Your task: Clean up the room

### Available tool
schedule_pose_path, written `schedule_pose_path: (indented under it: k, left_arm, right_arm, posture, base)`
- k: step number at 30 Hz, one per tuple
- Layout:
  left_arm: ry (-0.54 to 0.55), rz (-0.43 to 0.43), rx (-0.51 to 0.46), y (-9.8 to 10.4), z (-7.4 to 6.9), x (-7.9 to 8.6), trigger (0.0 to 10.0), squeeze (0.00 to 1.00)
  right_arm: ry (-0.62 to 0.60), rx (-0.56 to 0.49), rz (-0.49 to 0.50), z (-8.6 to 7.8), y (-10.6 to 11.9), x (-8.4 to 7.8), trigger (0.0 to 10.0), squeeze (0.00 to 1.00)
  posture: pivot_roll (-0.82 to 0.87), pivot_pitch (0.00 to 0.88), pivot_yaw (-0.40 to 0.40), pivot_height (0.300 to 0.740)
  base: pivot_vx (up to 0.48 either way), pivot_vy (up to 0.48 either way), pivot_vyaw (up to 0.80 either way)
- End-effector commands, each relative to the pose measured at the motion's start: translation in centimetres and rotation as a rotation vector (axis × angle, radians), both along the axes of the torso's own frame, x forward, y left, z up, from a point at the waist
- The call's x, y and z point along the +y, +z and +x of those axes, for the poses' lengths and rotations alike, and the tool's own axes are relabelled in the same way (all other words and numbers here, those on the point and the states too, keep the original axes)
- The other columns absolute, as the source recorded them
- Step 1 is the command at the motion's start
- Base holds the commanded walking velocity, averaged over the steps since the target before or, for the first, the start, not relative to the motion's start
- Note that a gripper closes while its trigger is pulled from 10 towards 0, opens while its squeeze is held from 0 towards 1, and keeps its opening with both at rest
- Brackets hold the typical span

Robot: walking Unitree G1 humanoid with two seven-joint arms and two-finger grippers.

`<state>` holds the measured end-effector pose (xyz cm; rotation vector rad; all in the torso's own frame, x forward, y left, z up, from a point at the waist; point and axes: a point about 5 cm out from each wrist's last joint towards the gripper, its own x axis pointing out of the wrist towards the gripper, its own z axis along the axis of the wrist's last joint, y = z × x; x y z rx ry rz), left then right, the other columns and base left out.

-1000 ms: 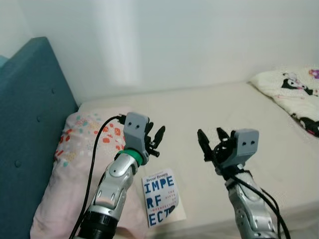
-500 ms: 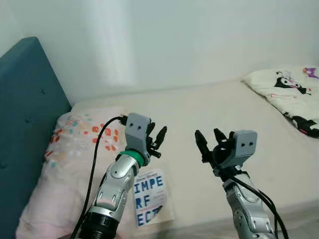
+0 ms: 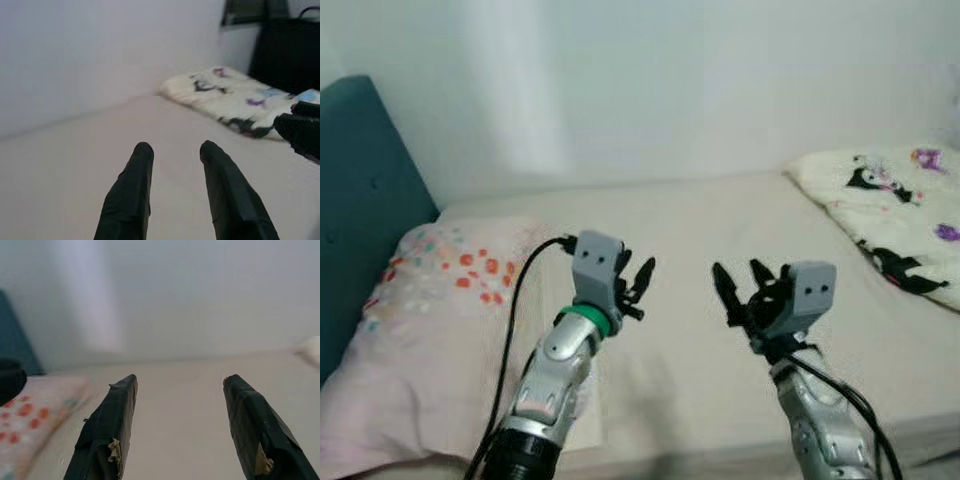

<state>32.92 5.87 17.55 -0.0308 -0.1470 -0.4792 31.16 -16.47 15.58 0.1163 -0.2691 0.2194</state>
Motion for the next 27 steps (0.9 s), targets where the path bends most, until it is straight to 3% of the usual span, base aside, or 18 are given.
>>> schedule_pose_path:
  k: [1, 27]
  left_arm:
    - [0.015, 0.02, 0.017, -0.56, 0.08, 0.52, 10.0, 0.0]
    - [0.01, 0.027, 0.026, -0.8, -0.03, 0.49, 10.0, 0.0]
  right_arm:
    - [0.01, 0.021, 0.017, -0.12, -0.49, 0.33, 10.0, 0.0]
    - [0.009, 0.027, 0.022, -0.45, -0.66, 0.39, 10.0, 0.0]
  posture:
    - [-0.22, 0.0, 0.085, 0.74]
    - [-0.22, 0.009, 0.092, 0.74]
  base:
    - [0.0, -0.446, 0.0]
    - [0.0, -0.382, 0.0]
